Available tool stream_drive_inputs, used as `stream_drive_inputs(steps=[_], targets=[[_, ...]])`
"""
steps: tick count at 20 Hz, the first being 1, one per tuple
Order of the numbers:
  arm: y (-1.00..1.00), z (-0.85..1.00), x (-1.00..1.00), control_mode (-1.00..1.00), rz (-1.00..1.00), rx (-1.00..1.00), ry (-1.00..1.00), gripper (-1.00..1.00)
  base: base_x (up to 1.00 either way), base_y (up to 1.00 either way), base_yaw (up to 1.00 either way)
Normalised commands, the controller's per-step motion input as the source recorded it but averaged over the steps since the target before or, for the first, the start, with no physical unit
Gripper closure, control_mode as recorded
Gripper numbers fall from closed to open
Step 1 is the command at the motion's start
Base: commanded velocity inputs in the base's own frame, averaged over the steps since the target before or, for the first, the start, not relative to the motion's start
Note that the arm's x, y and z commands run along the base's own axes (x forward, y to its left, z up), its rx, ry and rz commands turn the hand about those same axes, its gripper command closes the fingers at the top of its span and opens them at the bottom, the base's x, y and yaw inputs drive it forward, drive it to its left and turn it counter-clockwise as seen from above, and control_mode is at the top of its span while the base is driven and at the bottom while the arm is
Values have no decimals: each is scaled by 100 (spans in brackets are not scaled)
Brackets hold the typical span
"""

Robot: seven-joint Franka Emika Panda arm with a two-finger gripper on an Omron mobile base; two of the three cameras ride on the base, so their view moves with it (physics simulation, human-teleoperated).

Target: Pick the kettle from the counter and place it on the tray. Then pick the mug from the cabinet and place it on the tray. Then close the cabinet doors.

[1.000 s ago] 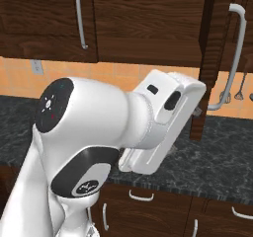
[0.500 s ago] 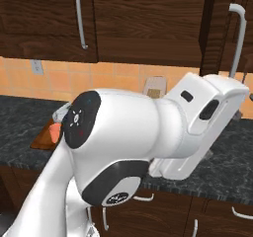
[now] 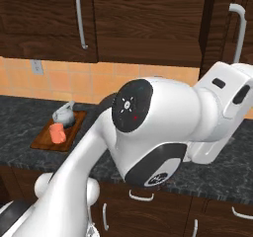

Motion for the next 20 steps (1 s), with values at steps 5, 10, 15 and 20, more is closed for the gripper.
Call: stream_drive_inputs(steps=[5, 10, 15, 20], targets=[[0, 0, 46, -100, 16, -2, 0, -100, 0, 0, 0], [0, 0, 46, -100, 17, -8, 0, -100, 0, 0, 0], [6, 0, 28, -100, 19, -13, 1, -100, 0, 0, 0], [19, 1, 23, -100, 18, -13, 8, -100, 0, 0, 0]])
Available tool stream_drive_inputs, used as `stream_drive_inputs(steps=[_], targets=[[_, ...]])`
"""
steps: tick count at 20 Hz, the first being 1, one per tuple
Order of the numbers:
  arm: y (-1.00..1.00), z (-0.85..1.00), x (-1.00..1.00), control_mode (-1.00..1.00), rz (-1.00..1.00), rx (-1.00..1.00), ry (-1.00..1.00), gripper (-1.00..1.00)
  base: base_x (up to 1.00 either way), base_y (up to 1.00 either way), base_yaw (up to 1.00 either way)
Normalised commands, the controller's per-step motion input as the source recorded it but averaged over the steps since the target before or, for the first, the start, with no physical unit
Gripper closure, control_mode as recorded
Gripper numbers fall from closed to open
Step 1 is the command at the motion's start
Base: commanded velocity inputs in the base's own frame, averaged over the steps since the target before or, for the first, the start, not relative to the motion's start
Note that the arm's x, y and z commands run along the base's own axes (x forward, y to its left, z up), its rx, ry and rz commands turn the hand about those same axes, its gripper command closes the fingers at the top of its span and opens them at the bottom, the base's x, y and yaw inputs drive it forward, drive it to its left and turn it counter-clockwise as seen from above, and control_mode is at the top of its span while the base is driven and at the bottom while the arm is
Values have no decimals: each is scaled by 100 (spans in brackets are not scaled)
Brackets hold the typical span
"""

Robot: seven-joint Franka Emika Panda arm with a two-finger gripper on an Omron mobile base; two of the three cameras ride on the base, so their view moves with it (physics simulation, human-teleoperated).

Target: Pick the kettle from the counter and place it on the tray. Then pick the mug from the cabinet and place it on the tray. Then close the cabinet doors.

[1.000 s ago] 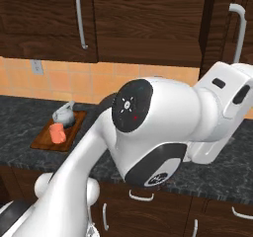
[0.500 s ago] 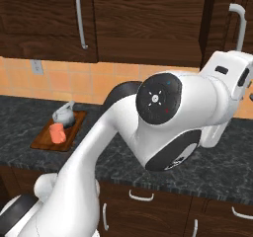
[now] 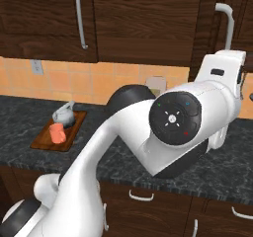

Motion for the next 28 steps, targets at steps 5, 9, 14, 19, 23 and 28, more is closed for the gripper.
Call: stream_drive_inputs(steps=[5, 9, 14, 19, 23, 28], targets=[[42, 9, 22, -100, 15, -12, 17, -100, 0, 0, 0], [55, 4, 26, -100, 17, -13, 13, -100, 0, 0, 0], [68, 1, 38, -100, 17, -15, 4, -100, 0, 0, 0], [75, 1, 50, -100, 16, -14, 0, -100, 0, 0, 0], [71, 4, 53, -100, 18, -8, 0, -100, 0, 0, 0], [53, 4, 63, -100, 23, 0, -1, -100, 0, 0, 0]])
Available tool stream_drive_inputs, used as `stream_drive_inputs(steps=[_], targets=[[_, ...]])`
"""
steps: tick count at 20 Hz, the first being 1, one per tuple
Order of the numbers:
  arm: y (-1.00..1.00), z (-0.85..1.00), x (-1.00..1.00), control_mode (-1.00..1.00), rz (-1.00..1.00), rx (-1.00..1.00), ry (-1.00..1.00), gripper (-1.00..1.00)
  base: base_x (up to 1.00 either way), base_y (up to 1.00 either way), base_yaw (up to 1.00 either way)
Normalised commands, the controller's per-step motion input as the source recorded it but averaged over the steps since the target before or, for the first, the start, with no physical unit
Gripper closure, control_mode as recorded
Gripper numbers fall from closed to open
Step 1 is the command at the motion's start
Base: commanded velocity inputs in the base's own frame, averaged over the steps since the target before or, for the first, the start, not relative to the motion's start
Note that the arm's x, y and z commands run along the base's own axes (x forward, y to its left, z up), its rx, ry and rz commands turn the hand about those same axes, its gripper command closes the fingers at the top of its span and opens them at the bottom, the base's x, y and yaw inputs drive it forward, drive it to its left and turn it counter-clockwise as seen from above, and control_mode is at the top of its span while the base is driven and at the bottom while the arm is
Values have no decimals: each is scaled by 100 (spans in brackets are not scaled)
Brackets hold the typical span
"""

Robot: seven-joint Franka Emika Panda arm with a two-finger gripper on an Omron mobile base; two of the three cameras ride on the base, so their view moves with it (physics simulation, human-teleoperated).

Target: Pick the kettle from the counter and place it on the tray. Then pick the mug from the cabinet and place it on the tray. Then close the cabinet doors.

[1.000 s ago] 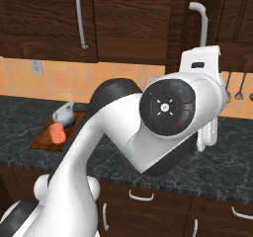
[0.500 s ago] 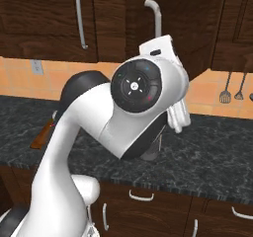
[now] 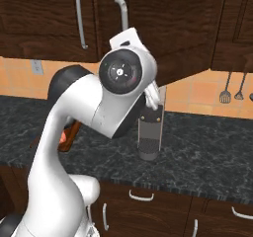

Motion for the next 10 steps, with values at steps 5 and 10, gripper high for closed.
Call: stream_drive_inputs(steps=[5, 10], targets=[[54, 0, 71, -100, 24, 0, 0, -100, 0, 0, 0], [53, 0, 79, -100, 21, 0, 0, -100, 0, 0, 0]])
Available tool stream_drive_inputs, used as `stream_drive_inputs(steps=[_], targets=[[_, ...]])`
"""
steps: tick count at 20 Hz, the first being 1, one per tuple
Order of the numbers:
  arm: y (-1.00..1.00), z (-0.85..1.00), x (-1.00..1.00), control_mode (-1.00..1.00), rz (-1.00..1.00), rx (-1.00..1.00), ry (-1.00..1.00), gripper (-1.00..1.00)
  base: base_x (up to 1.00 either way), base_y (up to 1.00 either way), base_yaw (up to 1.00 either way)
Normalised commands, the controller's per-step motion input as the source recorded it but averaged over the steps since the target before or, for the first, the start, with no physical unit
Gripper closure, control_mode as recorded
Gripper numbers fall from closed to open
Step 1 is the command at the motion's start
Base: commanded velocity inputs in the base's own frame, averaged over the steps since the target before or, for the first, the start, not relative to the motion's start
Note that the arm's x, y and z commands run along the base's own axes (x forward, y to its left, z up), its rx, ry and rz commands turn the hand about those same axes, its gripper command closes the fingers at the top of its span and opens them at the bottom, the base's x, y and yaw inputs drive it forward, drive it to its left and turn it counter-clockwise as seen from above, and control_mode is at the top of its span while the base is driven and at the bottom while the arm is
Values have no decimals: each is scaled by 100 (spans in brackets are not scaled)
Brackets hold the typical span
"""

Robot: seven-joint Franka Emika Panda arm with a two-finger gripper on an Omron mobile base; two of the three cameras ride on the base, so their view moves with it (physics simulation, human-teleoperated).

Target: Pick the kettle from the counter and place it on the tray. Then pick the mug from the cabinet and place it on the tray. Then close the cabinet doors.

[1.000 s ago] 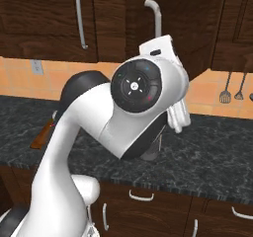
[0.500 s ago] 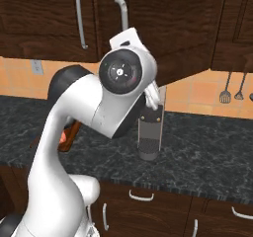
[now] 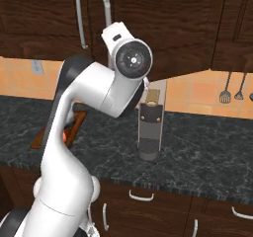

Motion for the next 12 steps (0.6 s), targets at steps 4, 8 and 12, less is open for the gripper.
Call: stream_drive_inputs(steps=[4, 8, 12], targets=[[47, -2, 88, -100, 12, 0, 2, -100, 0, 0, 0], [13, -11, 91, -100, 0, 0, 4, -100, 0, 0, 0], [16, -26, 87, -100, 0, 0, 2, -100, 0, 0, 0]])
